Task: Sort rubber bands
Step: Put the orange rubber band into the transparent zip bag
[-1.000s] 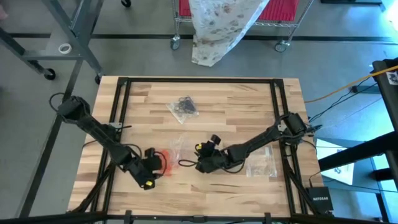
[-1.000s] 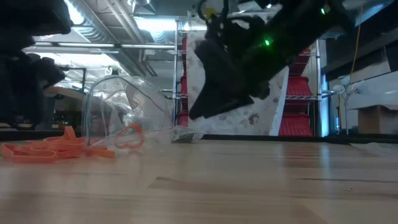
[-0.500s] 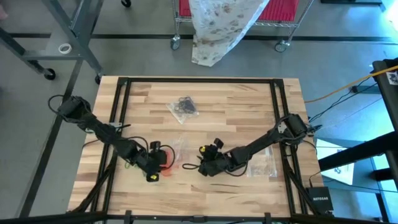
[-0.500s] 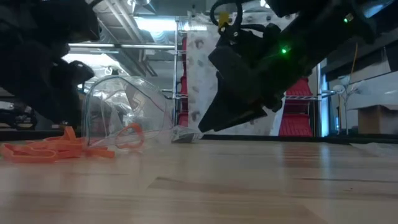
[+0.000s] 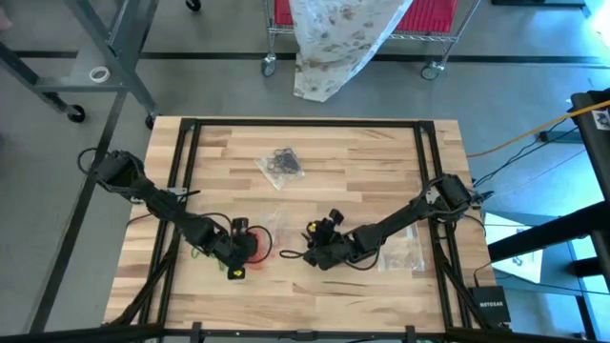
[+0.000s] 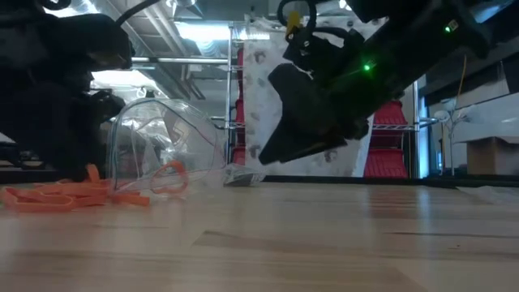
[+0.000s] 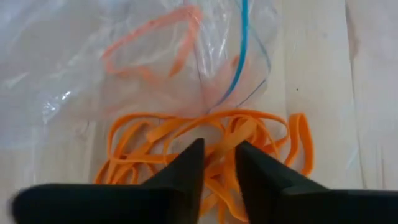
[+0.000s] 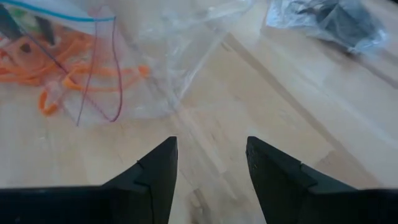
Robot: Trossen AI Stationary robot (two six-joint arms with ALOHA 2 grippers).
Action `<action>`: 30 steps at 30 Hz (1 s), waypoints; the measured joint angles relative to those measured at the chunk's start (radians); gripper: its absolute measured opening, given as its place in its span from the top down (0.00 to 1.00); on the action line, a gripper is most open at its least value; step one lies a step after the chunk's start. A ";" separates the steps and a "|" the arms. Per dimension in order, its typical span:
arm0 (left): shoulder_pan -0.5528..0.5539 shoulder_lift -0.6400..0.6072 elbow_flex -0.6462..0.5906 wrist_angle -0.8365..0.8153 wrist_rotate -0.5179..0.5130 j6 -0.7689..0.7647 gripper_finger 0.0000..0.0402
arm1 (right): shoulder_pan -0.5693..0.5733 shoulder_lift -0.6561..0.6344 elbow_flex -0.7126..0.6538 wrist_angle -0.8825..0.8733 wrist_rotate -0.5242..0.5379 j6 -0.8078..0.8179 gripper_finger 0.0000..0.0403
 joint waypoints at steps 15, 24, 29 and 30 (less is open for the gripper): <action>-0.105 -0.118 0.210 -0.192 0.026 -0.071 0.99 | 0.000 0.000 0.000 -0.001 0.037 -0.005 0.54; -0.118 -0.123 0.294 -0.008 -0.064 0.118 1.00 | 0.000 0.000 0.005 0.003 0.037 -0.006 0.54; -0.058 -0.093 0.261 0.041 -0.075 0.187 1.00 | 0.000 0.000 0.011 0.000 0.037 -0.006 0.54; -0.048 -0.083 0.251 0.069 -0.075 0.206 1.00 | 0.000 0.000 0.011 0.000 0.037 -0.006 0.54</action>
